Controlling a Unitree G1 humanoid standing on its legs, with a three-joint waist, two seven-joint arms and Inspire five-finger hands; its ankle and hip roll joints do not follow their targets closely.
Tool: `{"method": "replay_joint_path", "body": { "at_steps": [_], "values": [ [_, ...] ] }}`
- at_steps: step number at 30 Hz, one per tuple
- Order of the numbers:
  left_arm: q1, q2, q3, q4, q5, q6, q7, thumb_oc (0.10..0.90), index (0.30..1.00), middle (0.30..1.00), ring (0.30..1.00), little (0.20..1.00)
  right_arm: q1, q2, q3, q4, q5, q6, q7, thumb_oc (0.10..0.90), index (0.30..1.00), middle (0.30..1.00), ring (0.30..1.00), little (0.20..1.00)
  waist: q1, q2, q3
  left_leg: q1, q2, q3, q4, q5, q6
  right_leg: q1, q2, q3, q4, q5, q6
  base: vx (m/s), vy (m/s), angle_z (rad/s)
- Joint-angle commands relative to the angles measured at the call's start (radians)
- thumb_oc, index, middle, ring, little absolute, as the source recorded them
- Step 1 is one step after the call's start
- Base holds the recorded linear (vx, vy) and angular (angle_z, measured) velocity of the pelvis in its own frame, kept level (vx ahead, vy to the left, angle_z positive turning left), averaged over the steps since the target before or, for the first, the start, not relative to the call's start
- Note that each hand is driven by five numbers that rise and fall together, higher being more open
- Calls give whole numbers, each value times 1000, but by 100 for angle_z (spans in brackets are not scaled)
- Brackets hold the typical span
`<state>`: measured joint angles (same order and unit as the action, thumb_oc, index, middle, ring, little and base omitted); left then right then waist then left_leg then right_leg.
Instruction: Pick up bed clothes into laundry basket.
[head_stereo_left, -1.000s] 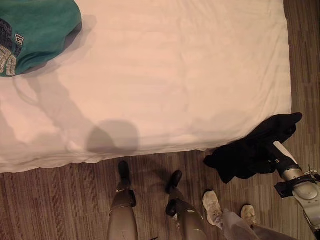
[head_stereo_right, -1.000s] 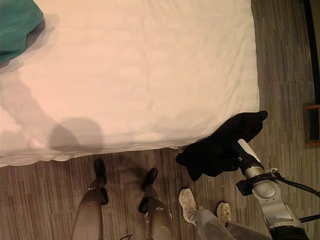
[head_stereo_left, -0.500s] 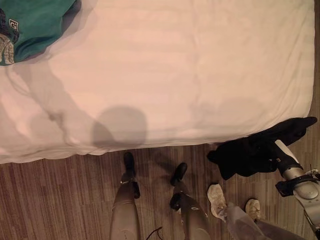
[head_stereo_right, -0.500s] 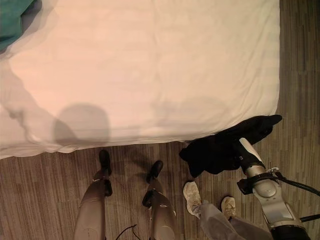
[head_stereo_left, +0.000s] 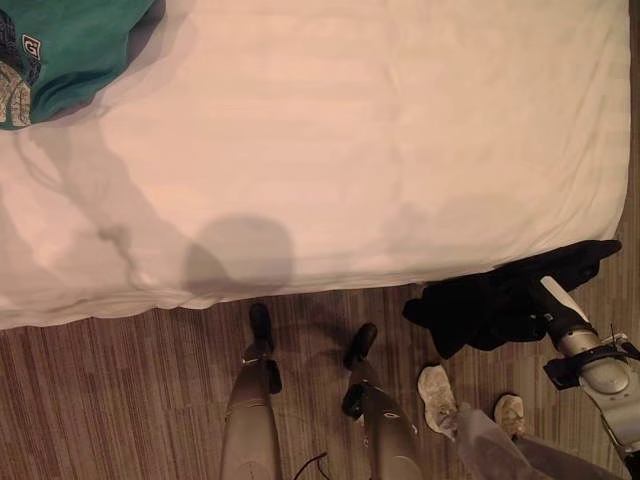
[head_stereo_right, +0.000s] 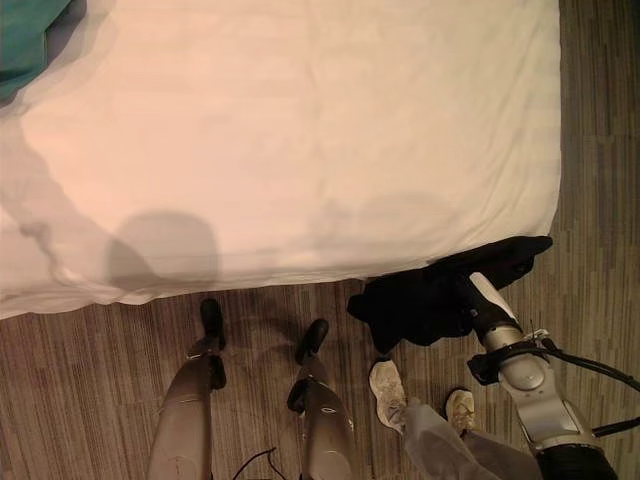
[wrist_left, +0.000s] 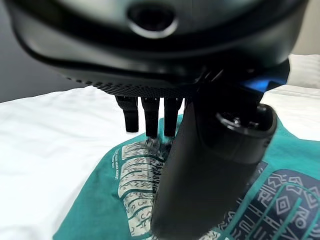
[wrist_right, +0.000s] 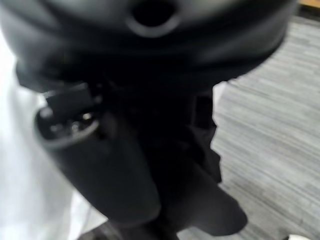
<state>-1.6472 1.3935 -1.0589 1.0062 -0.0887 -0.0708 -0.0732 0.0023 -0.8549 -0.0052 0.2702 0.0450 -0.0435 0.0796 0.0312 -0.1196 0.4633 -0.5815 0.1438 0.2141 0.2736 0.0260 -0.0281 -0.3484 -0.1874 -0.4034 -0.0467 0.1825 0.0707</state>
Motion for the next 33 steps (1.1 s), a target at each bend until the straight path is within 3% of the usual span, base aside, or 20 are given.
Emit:
{"method": "replay_joint_path", "body": {
  "at_steps": [1,16,33],
  "values": [
    [-82,13,113,98,-44,-19,88,400,300,300,300,300,-4,-80,-115,-9,3,-41,-51,400,300,300,300,300,10,72,47,151,-33,20,-164,18,-40,182,-53,11,82,40,191,-19,17,-6],
    [34,53,299,93,-152,-24,152,400,300,300,300,300,14,-65,-119,-1,-9,-38,-64,400,300,300,300,300,20,74,56,159,-29,15,-167,19,-42,187,-52,8,79,22,191,-6,1,-4],
    [196,71,475,23,-214,-38,183,400,300,300,300,300,-12,-63,-80,36,-4,-26,-72,400,300,300,300,300,52,122,35,265,-41,28,-217,38,-44,250,-65,-9,89,-38,189,-3,-5,0]
  ]
}}
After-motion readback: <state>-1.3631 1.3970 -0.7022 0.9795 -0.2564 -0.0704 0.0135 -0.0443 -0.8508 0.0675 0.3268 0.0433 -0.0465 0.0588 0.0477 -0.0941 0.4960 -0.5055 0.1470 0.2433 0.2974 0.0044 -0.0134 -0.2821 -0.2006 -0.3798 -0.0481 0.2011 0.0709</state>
